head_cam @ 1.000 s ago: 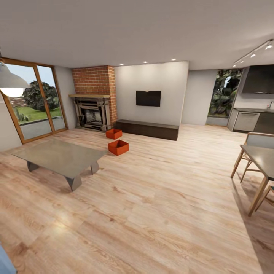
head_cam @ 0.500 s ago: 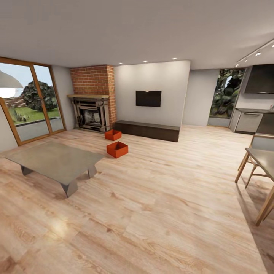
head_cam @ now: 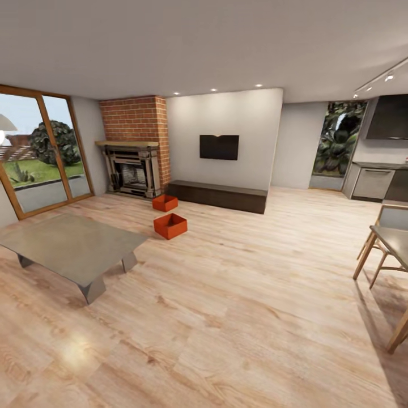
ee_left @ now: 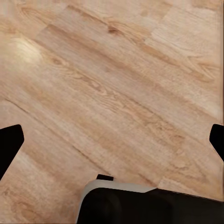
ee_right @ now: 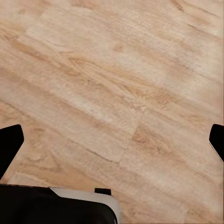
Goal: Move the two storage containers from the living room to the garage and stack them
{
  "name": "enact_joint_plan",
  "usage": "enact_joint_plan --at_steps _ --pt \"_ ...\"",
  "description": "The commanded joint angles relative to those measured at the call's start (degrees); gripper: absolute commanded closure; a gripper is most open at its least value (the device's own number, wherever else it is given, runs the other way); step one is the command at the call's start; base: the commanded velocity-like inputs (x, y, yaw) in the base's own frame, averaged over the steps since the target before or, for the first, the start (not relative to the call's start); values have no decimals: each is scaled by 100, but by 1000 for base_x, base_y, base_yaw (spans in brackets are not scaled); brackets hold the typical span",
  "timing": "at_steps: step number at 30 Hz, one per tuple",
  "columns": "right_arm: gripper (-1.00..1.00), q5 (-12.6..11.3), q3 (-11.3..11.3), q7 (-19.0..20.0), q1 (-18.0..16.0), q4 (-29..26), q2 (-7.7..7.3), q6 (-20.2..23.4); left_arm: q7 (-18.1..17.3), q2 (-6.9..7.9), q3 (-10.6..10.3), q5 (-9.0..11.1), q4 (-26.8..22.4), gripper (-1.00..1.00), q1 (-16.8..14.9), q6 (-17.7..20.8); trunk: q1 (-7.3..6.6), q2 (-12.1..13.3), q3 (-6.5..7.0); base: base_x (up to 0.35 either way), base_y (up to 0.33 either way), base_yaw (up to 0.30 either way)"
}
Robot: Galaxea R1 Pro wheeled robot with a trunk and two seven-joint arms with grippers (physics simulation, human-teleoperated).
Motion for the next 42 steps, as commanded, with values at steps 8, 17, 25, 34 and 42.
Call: enact_joint_plan --at_steps 8,17,25,34,42 --pt "-100 32 41 -60 5 -9 1 5 39 -2 -50 18 8 -100 -1 -21 5 -1 2 323 -165 0" --pt "-100 32 41 -60 5 -9 2 5 39 -2 -50 18 8 -100 -1 -21 5 -1 2 321 -170 36" --pt "-100 32 41 -60 5 -9 2 5 47 -2 -50 18 8 -100 -1 -21 5 -1 2 319 -177 167" --pt "-100 32 41 -59 5 -9 2 5 42 -2 -50 18 8 -100 -1 -21 5 -1 2 313 -187 141" --pt "-100 32 41 -60 5 -9 2 5 42 -2 -50 18 8 -100 -1 -21 5 -1 2 300 -203 4"
